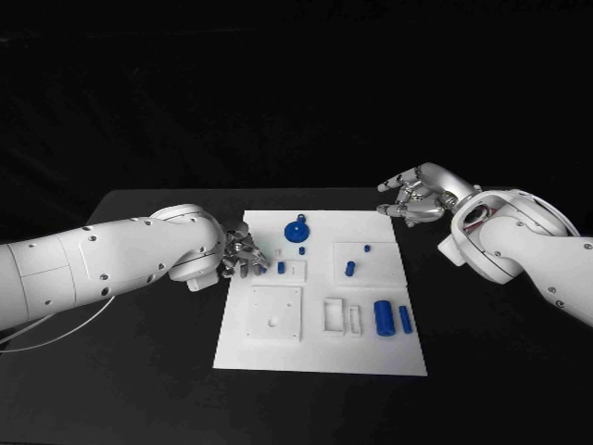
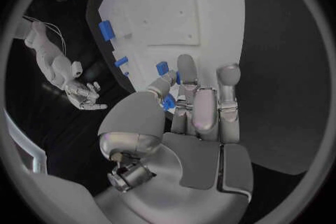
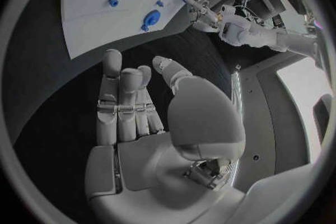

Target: Assemble the parts on the task board

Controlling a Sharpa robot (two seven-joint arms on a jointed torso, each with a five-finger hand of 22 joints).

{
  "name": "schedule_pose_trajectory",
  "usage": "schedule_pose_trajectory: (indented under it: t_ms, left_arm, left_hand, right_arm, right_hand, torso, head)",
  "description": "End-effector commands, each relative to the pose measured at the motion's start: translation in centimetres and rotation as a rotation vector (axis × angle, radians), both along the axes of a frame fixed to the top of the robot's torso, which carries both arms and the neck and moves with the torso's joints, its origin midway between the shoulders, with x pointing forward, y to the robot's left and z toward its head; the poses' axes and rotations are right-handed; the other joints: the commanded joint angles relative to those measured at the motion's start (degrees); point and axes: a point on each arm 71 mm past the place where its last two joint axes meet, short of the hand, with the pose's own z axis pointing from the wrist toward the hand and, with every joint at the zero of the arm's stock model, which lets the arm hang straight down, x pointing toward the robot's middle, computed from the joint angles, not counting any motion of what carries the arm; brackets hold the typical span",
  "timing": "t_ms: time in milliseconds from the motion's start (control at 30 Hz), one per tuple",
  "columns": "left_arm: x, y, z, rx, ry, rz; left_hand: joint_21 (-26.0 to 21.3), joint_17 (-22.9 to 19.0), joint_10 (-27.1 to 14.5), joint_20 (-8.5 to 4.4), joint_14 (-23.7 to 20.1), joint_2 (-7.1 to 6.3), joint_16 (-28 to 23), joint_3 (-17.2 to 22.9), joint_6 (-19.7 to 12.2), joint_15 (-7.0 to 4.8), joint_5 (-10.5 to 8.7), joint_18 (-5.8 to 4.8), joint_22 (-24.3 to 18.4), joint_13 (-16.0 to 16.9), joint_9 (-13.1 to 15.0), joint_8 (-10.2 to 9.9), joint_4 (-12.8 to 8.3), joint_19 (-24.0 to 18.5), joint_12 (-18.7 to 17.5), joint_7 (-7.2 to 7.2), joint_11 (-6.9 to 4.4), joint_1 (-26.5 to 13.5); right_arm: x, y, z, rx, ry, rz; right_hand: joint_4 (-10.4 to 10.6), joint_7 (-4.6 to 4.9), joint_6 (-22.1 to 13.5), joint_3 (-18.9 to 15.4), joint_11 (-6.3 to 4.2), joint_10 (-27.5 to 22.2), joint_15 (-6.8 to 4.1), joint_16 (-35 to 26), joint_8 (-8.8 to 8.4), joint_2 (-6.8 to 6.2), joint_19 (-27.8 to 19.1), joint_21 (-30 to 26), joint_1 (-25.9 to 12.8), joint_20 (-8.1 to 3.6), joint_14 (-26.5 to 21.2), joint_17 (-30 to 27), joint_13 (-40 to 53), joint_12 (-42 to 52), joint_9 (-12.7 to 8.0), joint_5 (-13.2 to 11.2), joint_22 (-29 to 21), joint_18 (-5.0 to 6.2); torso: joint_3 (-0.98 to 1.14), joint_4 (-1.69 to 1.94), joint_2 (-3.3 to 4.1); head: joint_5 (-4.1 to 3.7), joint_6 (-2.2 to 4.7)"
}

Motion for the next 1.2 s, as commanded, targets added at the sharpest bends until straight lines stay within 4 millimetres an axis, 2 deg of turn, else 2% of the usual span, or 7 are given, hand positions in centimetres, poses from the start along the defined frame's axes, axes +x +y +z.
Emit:
schedule_pose_trajectory:
  t_ms: [33, 567, 667, 733, 767, 1200]
  left_arm:
    - [-0.06, 0.08, -0.22, 0.005, 0.030, -0.006]
    - [-0.35, -0.14, -0.29, 0.017, 0.051, -0.029]
    - [-0.34, -0.17, -0.28, 0.022, 0.042, -0.030]
    - [-0.31, -0.19, -0.28, 0.024, 0.037, -0.029]
    - [-0.31, -0.20, -0.28, 0.024, 0.035, -0.029]
    - [-0.31, -0.27, -0.32, 0.029, 0.032, -0.030]
  left_hand:
    - [-0.30, 0.03, -0.13, 0.20, 0.06, 0.28, 0.26, 5.02, 1.34, -0.13, 0.18, 0.45, 2.03, -0.07, 0.03, -0.21, -4.78, -0.10, -0.19, -1.00, -0.27, -0.25]
    - [-0.58, 0.16, -0.16, 0.21, 0.06, 0.27, 0.29, 5.28, 1.34, -0.12, 0.49, 0.43, 1.98, -0.09, 0.26, -0.22, -5.01, -0.29, -0.24, -1.00, -0.29, -0.35]
    - [-0.61, 0.12, -0.13, 0.22, 0.05, 0.37, 0.25, 5.14, 1.26, -0.10, -0.51, 0.44, 1.96, -0.04, 0.22, -0.24, -4.79, -0.29, -0.20, -1.00, -0.27, -0.25]
    - [-0.50, 0.11, -0.09, 0.26, 0.06, 0.55, 0.25, 4.84, 1.08, -0.07, -2.33, 0.44, 1.98, -0.03, 0.00, -0.28, -4.40, -0.21, -0.18, -0.95, -0.22, -0.04]
    - [-0.57, 0.08, -0.08, 0.32, 0.07, 0.53, 0.23, 4.48, 1.13, -0.03, -2.57, 0.51, 1.97, -0.02, -0.76, -0.27, -4.08, -0.20, -0.17, -0.93, -0.21, 0.51]
    - [-0.47, 0.14, -0.05, 0.34, 0.10, 0.34, 0.28, 4.30, 1.21, -0.03, -2.45, 0.53, 2.01, 0.05, -1.67, -0.24, -3.89, -0.16, -0.18, -0.89, -0.17, 0.84]
  right_arm:
    - [-0.04, 0.08, -0.05, -0.005, 0.003, 0.012]
    - [-0.05, -0.02, -0.05, -0.006, 0.004, 0.011]
    - [-0.05, -0.02, -0.05, -0.006, 0.004, 0.011]
    - [-0.05, -0.03, -0.04, -0.006, 0.004, 0.011]
    - [-0.05, -0.03, -0.04, -0.006, 0.004, 0.011]
    - [-0.07, -0.09, -0.03, -0.006, 0.003, 0.010]
  right_hand:
    - [-0.01, -0.07, 0.15, 0.15, -0.18, -0.27, -0.15, 0.08, -0.19, 0.13, -0.25, -0.07, -0.44, -0.22, 0.11, 0.06, 0.05, 0.16, -0.02, -0.17, 0.37, 0.64]
    - [-0.01, -0.07, 0.15, 0.15, -0.18, -0.27, -0.15, 0.08, -0.19, 0.13, -0.25, -0.07, -0.44, -0.22, 0.11, 0.06, 0.05, 0.16, -0.02, -0.17, 0.37, 0.64]
    - [-0.01, -0.07, 0.15, 0.15, -0.18, -0.27, -0.15, 0.08, -0.19, 0.13, -0.25, -0.07, -0.44, -0.22, 0.11, 0.06, 0.05, 0.16, -0.02, -0.17, 0.37, 0.64]
    - [-0.01, -0.07, 0.15, 0.15, -0.18, -0.27, -0.15, 0.08, -0.19, 0.13, -0.25, -0.07, -0.44, -0.22, 0.11, 0.06, 0.05, 0.16, -0.02, -0.17, 0.37, 0.64]
    - [-0.01, -0.07, 0.15, 0.15, -0.18, -0.27, -0.15, 0.08, -0.19, 0.13, -0.25, -0.07, -0.44, -0.22, 0.11, 0.06, 0.05, 0.16, -0.02, -0.17, 0.37, 0.64]
    - [-0.01, -0.07, 0.15, 0.15, -0.18, -0.27, -0.15, 0.08, -0.19, 0.13, -0.25, -0.07, -0.44, -0.22, 0.11, 0.06, 0.05, 0.16, -0.02, -0.17, 0.37, 0.64]
  torso:
    - [-0.03, 0.07, 0.02]
    - [-0.06, 0.14, -0.02]
    - [-0.08, 0.16, -0.02]
    - [-0.07, 0.18, -0.02]
    - [-0.07, 0.17, -0.02]
    - [-0.03, 0.08, -0.01]
  head:
    - [-0.09, -0.07]
    - [-0.11, -0.11]
    - [-0.11, -0.15]
    - [-0.11, -0.12]
    - [-0.10, -0.11]
    - [-0.02, -0.06]
